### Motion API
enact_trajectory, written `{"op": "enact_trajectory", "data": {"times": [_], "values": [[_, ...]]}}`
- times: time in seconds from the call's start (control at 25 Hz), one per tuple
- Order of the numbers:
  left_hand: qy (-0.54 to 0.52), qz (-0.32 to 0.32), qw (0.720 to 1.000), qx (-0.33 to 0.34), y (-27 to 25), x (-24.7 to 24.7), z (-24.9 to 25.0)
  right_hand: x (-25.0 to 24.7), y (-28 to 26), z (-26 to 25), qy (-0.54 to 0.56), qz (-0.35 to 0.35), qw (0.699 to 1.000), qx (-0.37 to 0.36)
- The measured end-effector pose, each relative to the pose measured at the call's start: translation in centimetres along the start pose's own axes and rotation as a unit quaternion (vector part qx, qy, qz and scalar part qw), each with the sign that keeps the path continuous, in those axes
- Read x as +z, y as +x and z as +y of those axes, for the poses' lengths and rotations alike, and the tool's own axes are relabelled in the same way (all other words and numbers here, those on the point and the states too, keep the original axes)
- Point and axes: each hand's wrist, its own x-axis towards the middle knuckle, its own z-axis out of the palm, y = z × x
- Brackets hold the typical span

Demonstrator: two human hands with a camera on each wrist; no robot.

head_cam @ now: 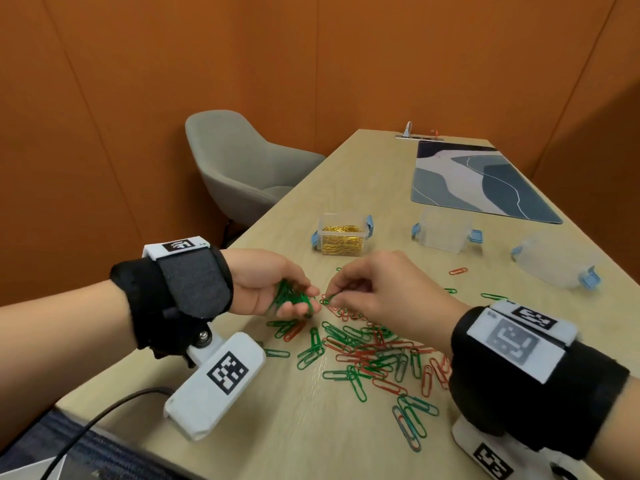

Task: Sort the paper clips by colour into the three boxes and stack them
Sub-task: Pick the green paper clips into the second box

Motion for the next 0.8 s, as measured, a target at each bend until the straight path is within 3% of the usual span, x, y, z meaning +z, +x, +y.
{"op": "enact_trajectory", "data": {"times": [0.12, 0.24, 0.36, 0.44, 0.52, 0.64, 0.68, 0.8], "values": [[-0.027, -0.041, 0.999, 0.002, 0.2, 1.4, 0.0, -0.6, -0.8, -0.2, 0.059, 0.016, 0.998, -0.033], [-0.016, -0.093, 0.995, 0.016, -0.1, 2.7, 0.1, -0.6, -0.9, -0.1, 0.043, 0.034, 0.996, -0.065], [0.034, -0.046, 0.998, 0.001, -0.9, 2.3, 0.4, -1.1, -1.2, 0.6, -0.001, 0.075, 0.997, -0.009], [0.108, 0.008, 0.994, 0.011, -1.5, 1.4, 0.3, -0.9, -1.6, 0.4, -0.026, -0.007, 0.998, 0.050], [0.288, 0.074, 0.952, 0.065, -2.2, 1.0, -0.2, -0.2, -1.7, 0.0, -0.082, -0.088, 0.990, 0.069], [0.535, 0.111, 0.825, 0.144, -2.9, 1.9, -1.3, 0.6, -1.1, -0.4, -0.121, -0.102, 0.984, 0.076], [0.569, 0.109, 0.801, 0.147, -2.9, 2.4, -1.6, 0.6, -0.9, -0.4, -0.117, -0.100, 0.984, 0.085], [0.617, 0.100, 0.770, 0.129, -2.4, 3.4, -1.8, 0.6, -0.7, -0.3, -0.100, -0.111, 0.984, 0.101]]}}
